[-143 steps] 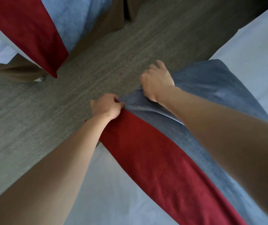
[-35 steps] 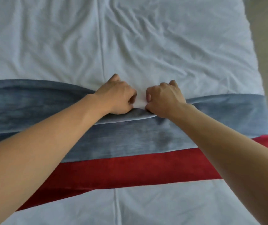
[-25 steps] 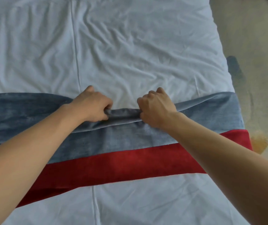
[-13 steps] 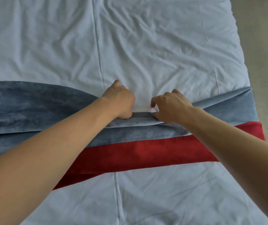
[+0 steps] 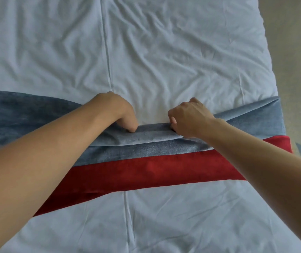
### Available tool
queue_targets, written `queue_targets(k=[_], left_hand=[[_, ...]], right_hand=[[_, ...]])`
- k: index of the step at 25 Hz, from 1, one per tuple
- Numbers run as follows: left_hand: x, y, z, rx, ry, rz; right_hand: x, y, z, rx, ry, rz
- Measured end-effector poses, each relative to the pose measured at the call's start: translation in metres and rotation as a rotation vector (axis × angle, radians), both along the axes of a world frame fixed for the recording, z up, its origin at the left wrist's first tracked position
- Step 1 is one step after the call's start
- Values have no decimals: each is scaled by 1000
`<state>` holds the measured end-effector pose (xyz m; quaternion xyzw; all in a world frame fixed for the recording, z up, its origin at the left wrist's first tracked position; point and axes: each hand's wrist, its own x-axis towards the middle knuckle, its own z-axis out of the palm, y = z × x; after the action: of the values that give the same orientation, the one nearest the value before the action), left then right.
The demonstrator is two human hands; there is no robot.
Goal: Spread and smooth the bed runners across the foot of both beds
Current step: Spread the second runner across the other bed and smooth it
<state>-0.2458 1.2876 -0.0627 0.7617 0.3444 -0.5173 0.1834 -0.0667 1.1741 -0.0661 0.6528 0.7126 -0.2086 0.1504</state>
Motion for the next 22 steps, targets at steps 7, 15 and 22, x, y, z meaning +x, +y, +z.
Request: queue_targets(k=[7,15,22], left_hand=[[-22,31,14,558,-810,86],[16,-2,-12,362,-674,234],[58,0,-14,17,-339,269]], right_hand=[[36,31,11,320,3,-138],[47,24,-10,204,184,-113],[51,33,-14,53,206,106]])
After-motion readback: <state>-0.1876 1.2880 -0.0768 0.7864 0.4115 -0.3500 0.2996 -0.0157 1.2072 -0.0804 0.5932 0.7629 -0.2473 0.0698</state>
